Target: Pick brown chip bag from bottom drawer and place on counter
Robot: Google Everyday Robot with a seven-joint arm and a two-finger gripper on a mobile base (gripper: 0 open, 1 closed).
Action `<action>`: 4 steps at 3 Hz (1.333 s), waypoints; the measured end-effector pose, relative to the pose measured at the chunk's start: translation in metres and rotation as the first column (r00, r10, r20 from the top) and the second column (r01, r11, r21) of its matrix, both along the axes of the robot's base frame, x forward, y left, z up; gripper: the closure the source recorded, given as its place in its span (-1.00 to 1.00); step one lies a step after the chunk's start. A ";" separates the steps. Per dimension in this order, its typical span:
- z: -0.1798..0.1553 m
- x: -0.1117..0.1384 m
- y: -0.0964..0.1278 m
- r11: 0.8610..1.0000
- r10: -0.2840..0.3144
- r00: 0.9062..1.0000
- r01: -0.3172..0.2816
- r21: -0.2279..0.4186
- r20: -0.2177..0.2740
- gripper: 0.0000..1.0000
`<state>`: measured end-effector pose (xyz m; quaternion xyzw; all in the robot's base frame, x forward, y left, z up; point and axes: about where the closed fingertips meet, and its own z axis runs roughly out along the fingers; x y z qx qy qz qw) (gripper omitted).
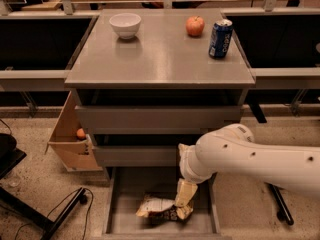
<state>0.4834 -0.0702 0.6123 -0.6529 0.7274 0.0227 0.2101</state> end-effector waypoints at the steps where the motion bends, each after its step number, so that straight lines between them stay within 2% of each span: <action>1: -0.052 0.018 -0.015 0.998 -0.007 0.999 0.005 -0.056 -0.032 -1.00; 3: -0.058 0.016 -0.018 0.998 -0.003 0.999 0.000 -0.064 -0.039 -1.00; 4: -0.099 0.030 -0.017 0.997 0.015 0.999 -0.018 -0.077 -0.042 -1.00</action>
Offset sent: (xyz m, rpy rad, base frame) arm 0.0157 -0.0132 -0.0463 -0.0507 0.0277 -0.0059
